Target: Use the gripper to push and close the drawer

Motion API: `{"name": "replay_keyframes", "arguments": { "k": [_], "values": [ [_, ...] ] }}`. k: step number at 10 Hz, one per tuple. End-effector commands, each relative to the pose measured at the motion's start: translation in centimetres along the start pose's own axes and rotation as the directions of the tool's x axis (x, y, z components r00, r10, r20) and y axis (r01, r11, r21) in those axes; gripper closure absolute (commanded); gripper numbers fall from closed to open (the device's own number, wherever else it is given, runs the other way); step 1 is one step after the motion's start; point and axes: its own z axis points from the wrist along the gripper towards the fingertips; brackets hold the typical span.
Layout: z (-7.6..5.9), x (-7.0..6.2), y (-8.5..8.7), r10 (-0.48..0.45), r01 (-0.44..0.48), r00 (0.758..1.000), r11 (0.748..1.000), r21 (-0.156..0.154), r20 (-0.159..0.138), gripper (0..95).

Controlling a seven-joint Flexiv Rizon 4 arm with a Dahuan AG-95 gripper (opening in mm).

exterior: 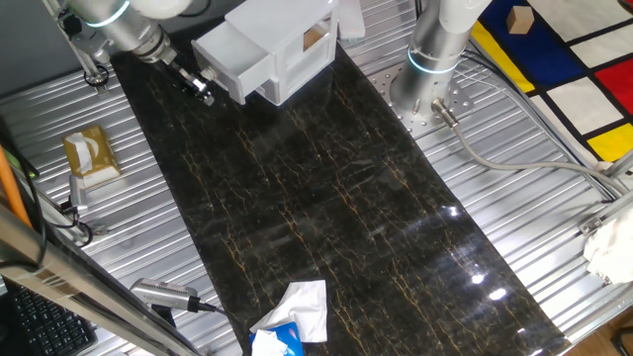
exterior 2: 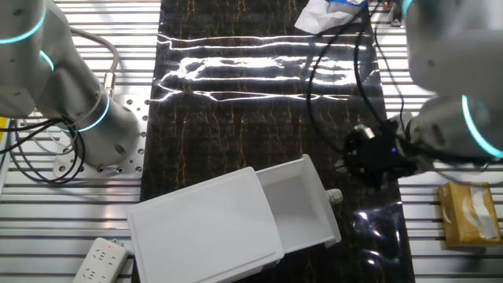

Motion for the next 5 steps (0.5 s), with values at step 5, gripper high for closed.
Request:
{"name": "replay_keyframes", "arguments": {
  "k": [5],
  "values": [
    [1.0,2.9,0.7,-0.014,0.014,1.0,1.0,0.01,0.005,95.0]
  ]
}}
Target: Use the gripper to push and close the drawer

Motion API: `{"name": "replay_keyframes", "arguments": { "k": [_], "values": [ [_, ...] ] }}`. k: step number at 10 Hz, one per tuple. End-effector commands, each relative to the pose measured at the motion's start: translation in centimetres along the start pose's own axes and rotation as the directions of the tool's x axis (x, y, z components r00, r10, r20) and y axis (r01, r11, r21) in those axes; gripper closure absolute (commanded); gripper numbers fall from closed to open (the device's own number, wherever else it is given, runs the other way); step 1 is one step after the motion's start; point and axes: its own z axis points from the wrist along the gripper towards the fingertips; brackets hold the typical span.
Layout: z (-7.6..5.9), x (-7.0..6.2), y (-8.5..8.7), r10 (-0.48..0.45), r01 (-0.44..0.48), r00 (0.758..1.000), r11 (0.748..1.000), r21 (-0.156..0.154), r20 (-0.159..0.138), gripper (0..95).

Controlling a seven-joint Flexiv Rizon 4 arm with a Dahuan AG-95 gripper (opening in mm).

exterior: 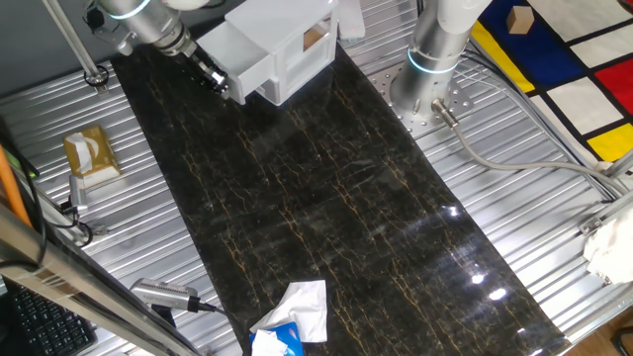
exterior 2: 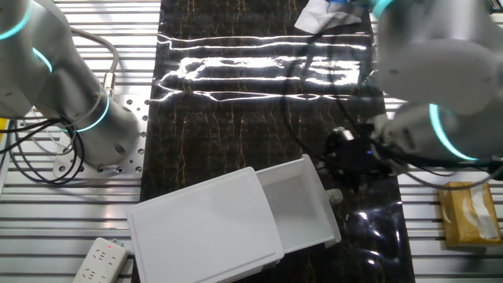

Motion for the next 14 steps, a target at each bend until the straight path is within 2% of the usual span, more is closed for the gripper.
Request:
{"name": "replay_keyframes", "arguments": {
  "k": [1,2,8,11,14],
  "values": [
    [0.0,0.4,0.0,-0.006,0.006,1.0,1.0,-0.005,-0.003,95.0],
    [0.2,1.3,0.0,-0.016,0.016,1.0,1.0,-0.01,-0.005,95.0],
    [1.3,3.7,-0.2,-0.049,0.049,0.999,0.998,-0.025,-0.006,95.0],
    [3.2,4.1,0.8,-0.036,0.036,0.999,0.999,-0.031,0.014,95.0],
    [3.2,4.2,0.8,-0.041,0.042,0.999,0.999,-0.023,0.019,95.0]
  ]
}}
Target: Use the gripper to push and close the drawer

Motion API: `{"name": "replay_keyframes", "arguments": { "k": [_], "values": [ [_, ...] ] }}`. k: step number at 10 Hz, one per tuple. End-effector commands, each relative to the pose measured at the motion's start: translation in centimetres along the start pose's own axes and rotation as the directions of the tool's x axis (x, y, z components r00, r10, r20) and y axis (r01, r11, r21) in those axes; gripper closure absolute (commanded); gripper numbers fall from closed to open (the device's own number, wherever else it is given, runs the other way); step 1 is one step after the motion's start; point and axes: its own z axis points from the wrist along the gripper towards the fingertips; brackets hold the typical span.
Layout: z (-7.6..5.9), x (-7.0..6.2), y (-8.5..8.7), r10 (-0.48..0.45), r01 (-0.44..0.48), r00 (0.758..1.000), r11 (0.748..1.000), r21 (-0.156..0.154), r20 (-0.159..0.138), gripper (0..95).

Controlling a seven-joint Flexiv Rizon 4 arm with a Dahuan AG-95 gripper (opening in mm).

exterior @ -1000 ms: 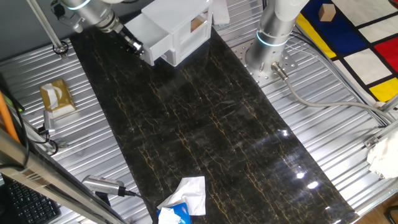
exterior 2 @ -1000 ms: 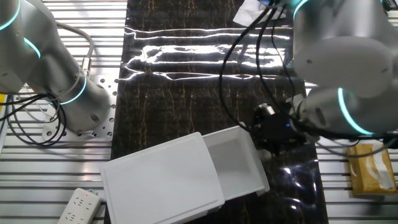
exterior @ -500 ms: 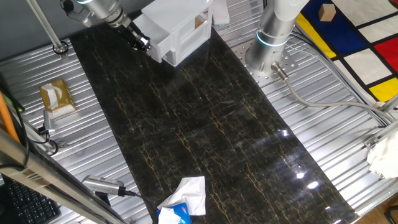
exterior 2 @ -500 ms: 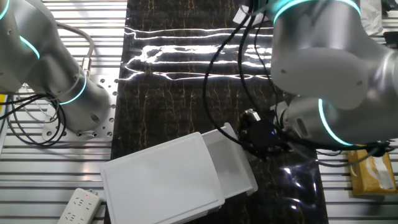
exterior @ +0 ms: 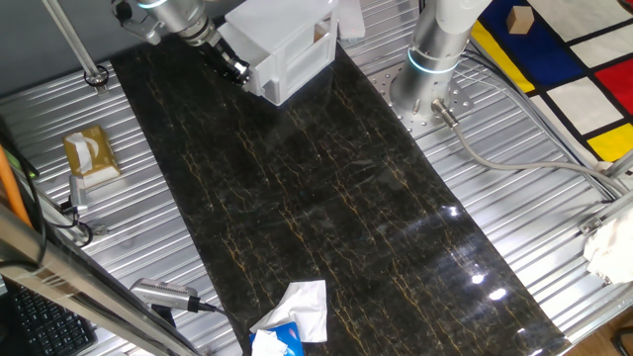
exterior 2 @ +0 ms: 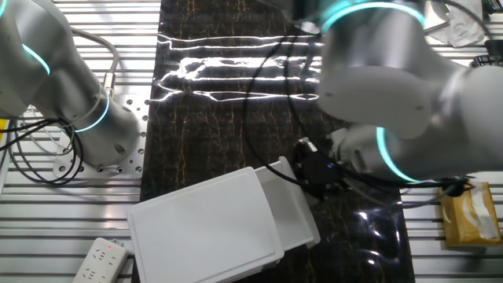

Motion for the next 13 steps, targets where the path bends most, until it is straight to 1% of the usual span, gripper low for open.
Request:
{"name": "replay_keyframes", "arguments": {
  "k": [1,3,4,5,8,9,11,12,13],
  "values": [
    [0.07,-0.22,-0.08,-0.009,0.009,1.0,1.0,0.001,0.009,95.0],
    [0.39,0.09,0.34,-0.014,0.014,1.0,1.0,0.004,0.016,95.0],
    [0.71,0.39,0.77,-0.007,0.007,1.0,1.0,0.008,0.021,95.0],
    [0.82,0.49,0.91,0.011,-0.011,1.0,1.0,0.017,0.019,95.0],
    [0.48,0.2,0.48,0.008,-0.008,1.0,1.0,0.009,0.022,95.0],
    [0.48,0.2,0.48,0.009,-0.009,1.0,1.0,0.006,0.019,95.0],
    [0.48,0.2,0.48,0.003,-0.004,1.0,1.0,-0.012,-0.013,95.0],
    [0.48,0.2,0.48,0.004,-0.006,0.999,0.999,-0.032,-0.049,95.0],
    [0.48,0.2,0.48,0.005,-0.008,0.998,0.999,-0.037,-0.06,95.0]
  ]
}}
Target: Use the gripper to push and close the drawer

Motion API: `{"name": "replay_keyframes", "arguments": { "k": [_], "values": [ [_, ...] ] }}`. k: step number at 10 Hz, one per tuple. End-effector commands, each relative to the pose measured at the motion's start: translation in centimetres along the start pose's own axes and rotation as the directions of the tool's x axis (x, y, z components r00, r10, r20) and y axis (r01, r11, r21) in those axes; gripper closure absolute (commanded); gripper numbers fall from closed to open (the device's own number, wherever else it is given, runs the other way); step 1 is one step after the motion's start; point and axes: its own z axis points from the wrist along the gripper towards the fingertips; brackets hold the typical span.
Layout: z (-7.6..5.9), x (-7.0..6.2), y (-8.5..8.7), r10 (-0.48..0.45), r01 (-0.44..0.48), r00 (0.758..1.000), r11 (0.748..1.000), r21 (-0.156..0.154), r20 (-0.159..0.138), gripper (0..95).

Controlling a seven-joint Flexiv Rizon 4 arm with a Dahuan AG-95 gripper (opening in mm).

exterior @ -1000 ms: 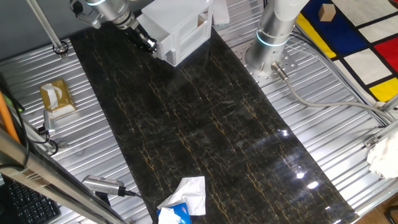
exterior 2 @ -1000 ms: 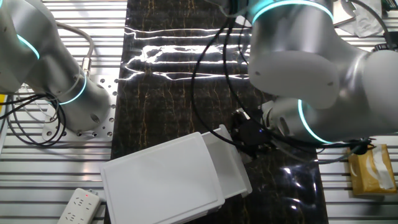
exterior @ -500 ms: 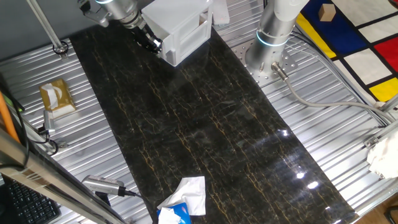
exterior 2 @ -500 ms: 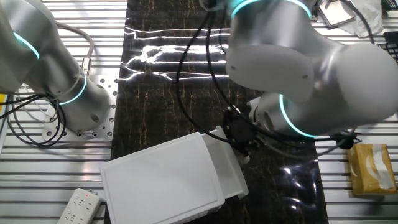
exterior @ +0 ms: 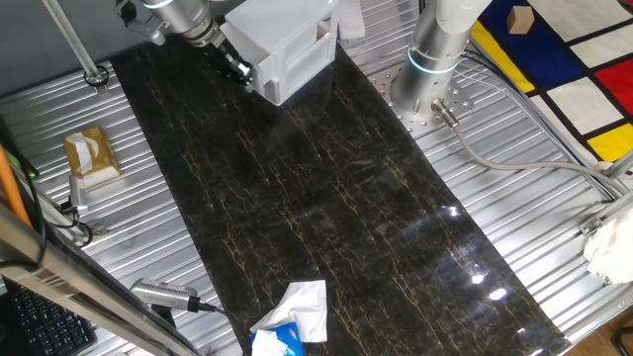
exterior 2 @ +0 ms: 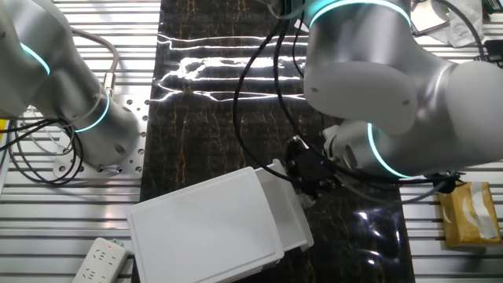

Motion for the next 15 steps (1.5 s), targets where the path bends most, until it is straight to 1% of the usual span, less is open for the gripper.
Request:
{"name": "replay_keyframes", "arguments": {
  "k": [1,15],
  "values": [
    [-0.14,-0.31,-0.19,0.004,-0.005,0.999,1.0,-0.03,-0.053,95.0],
    [-0.14,-0.31,-0.19,0.016,-0.018,0.998,0.999,-0.033,-0.064,95.0]
  ]
}}
